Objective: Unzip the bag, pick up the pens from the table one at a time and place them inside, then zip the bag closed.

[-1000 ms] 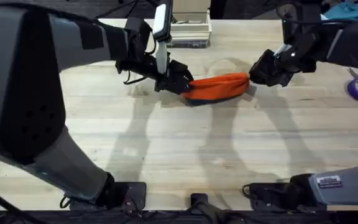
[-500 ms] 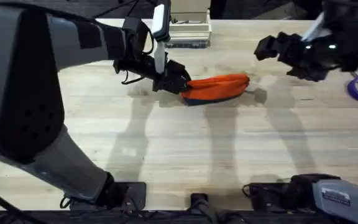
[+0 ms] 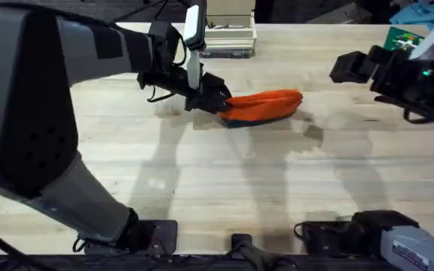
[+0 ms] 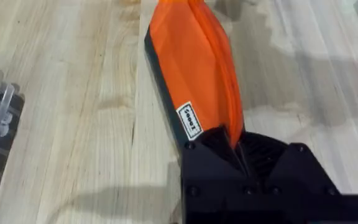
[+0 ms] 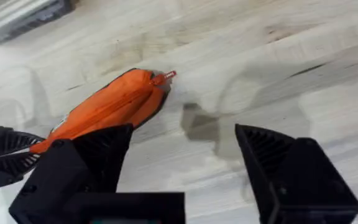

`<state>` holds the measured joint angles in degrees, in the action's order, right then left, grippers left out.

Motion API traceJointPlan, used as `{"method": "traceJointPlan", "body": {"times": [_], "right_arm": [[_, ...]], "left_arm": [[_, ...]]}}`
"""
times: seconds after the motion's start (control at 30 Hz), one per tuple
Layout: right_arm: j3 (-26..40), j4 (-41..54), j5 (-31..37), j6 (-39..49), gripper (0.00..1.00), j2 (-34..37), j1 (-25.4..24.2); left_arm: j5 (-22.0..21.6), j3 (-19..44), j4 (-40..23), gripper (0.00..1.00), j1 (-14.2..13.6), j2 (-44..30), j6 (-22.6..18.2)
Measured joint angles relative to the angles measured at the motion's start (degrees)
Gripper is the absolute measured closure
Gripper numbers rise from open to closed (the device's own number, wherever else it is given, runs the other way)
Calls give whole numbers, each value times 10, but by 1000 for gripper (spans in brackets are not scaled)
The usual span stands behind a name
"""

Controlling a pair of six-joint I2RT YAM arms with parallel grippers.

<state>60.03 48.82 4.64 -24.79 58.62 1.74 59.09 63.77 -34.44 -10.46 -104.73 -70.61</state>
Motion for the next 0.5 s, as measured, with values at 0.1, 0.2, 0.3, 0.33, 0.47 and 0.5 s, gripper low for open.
{"method": "traceJointPlan", "body": {"times": [0.1, 0.2, 0.3, 0.33, 0.47, 0.5], "right_arm": [[0, 3, 0, 0, 4, -23, 0], [0, 7, 0, 0, 4, -38, 0], [0, 12, 0, 0, 4, -46, 0], [0, 13, 0, 0, 4, -47, 0], [0, 17, 0, 0, 4, -48, 0], [0, 18, 0, 0, 4, -48, 0]], "left_arm": [[0, 0, 0, 903, 0, 0, -1], [0, 0, -1, 455, 1, 0, 0], [0, 0, -3, 48, 3, 0, 3], [0, 0, -3, 17, 3, 0, 2], [0, 0, -3, 8, 3, 0, 2], [0, 0, -2, 8, 3, 0, 2]]}}
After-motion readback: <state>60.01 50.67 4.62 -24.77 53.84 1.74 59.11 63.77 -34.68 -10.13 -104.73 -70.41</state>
